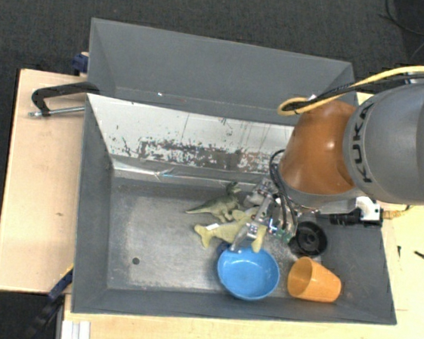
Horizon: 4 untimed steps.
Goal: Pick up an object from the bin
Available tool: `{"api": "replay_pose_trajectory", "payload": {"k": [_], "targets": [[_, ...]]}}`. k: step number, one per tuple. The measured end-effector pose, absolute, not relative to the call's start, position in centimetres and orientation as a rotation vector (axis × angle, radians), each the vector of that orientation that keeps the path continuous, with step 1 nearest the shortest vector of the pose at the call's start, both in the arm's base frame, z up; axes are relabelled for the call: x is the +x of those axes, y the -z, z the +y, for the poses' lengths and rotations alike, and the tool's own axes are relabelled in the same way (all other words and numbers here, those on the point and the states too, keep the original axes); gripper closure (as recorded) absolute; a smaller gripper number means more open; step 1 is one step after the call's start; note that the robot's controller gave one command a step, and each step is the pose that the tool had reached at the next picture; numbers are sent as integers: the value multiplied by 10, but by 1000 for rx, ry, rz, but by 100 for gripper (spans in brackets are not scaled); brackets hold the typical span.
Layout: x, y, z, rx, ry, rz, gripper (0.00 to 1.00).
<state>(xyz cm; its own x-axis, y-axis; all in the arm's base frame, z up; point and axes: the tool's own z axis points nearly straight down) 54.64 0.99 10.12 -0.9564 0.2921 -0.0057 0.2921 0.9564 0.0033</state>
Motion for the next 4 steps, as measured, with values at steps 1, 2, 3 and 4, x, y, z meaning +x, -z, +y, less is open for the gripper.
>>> {"api": "replay_pose_trajectory", "payload": {"k": [1,2,3,4], "targets": [[534,-107,-17,732,-2,3054,0],[523,-76,-11,909,-5,2998,0],[525,-78,-11,907,-3,3003,0],[524,-80,-13,907,3,3008,100]]}}
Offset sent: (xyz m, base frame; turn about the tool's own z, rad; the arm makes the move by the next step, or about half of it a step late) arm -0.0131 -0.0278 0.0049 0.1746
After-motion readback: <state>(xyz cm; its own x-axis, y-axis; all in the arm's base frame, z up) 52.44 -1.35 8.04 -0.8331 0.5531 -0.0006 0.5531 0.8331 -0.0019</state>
